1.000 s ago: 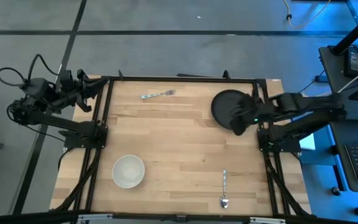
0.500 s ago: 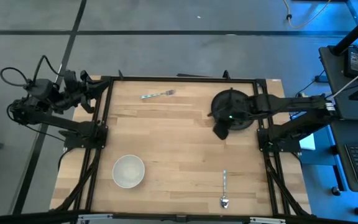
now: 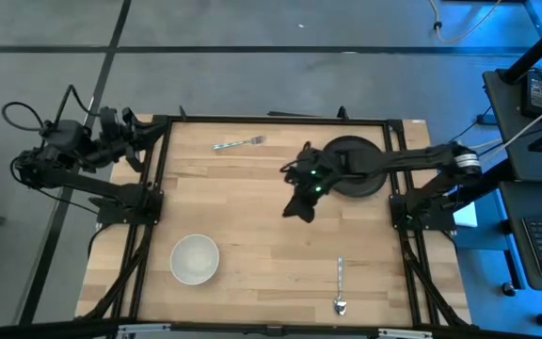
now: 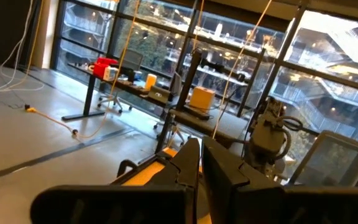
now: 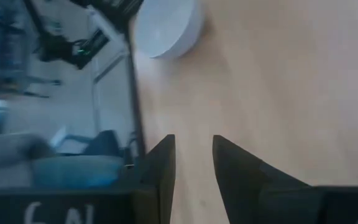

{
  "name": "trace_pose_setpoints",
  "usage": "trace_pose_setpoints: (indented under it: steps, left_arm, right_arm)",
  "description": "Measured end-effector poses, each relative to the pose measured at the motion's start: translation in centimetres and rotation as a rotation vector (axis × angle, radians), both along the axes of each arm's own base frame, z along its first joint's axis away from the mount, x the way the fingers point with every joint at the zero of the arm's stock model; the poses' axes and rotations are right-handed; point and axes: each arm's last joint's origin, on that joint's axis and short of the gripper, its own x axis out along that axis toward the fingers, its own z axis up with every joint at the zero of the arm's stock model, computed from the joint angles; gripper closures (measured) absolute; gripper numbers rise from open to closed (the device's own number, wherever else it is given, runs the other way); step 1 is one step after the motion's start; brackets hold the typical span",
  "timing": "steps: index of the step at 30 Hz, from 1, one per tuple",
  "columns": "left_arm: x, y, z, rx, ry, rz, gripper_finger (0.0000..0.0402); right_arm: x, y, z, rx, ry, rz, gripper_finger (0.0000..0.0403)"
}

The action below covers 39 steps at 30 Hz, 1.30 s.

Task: Set table place
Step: Put the white bowl on top of the black plate

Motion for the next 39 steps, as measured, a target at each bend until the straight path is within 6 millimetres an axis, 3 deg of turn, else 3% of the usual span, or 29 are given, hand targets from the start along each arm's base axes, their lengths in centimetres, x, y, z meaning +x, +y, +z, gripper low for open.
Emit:
trace_pose_setpoints:
  steps: [6, 10, 17, 22, 26, 31, 39]
  left_arm:
    - [0.0, 0.0, 0.0, -0.001, 0.002, 0.000, 0.0390]
    - [0.0, 0.0, 0.0, -0.021, -0.008, -0.002, 0.0390]
    - [0.0, 0.0, 0.0, -0.023, -0.009, -0.009, 0.0390]
    - [0.0, 0.0, -0.1, -0.022, -0.004, -0.010, 0.0390]
    - [0.0, 0.0, -0.3, -0.020, 0.017, -0.010, 0.0390]
    - [0.1, 0.0, -0.5, -0.017, 0.043, -0.007, 0.0390]
    - [0.1, 0.0, -0.5, -0.017, 0.044, -0.006, 0.0390]
  right_arm:
    - [2.6, 0.2, -0.8, 0.076, -0.139, 0.056, 0.0295]
    - [2.9, -0.4, -0.8, 0.075, -0.156, 0.032, 0.0295]
    - [0.7, -2.6, -1.9, -0.035, 0.073, -0.067, 0.0295]
    - [-2.8, -4.2, -3.0, -0.151, 0.389, -0.119, 0.0295]
    - [-5.0, -5.4, -3.5, -0.340, 0.610, -0.199, 0.0295]
    - [-5.4, -6.3, -3.6, -0.470, 0.657, -0.265, 0.0295]
    - [-5.8, -8.1, -4.0, -0.477, 0.708, -0.327, 0.0295]
